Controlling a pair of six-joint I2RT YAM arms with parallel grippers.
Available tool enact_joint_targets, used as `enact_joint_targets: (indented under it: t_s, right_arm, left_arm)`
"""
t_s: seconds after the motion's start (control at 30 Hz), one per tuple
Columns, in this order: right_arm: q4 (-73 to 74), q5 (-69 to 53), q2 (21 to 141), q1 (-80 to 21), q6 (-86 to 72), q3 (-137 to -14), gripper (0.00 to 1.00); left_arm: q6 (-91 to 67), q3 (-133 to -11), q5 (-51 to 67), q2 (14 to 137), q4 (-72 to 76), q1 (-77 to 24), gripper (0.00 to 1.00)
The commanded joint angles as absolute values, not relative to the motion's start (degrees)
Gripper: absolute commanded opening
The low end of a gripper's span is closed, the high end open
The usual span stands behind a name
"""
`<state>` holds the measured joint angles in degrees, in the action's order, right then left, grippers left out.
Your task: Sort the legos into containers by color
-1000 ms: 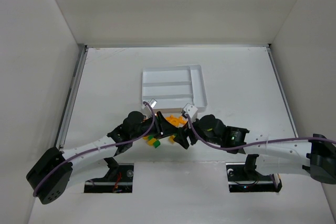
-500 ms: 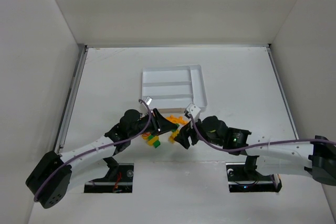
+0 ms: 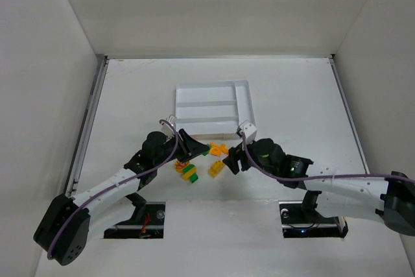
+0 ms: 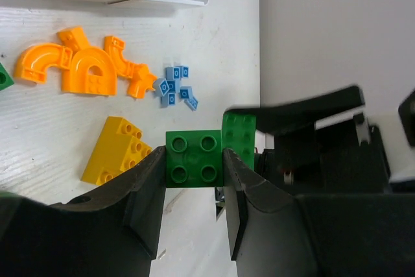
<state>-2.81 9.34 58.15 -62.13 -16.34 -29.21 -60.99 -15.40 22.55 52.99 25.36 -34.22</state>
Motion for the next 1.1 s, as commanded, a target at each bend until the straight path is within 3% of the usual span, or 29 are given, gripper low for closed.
enact_joint_targets:
  t_s: [0.0, 0.27, 0.57, 0.8, 1.07]
  right_arm:
    - [-5.3, 16.1, 57.3, -55.1, -15.6, -33.7, 0.51]
    - [-13.5, 14.0, 74.7, -35.3, -18.4, -44.4, 0.53]
    - [-15.5, 17.2, 98.8, -28.6, -17.4, -61.5, 0.54]
    - [-15.0, 20.6, 106.1, -27.5, -18.4, -67.8, 0.56]
    - [-13.4, 22.1, 109.2, -26.8, -18.5, -72.0, 0.75]
  left_arm:
    - [-58.6, -16.1, 21.4, 51.3, 25.7, -34.0, 0.13]
    - [-56.1, -19.0, 17.9, 54.2, 25.3, -36.4, 0.15]
    - [-54.5, -20.4, 14.0, 57.5, 25.3, -40.1, 0.15]
    - [-54.1, -20.8, 13.2, 58.3, 25.0, -40.4, 0.16]
    - [-53.7, -21.6, 12.3, 58.8, 24.4, -40.6, 0.16]
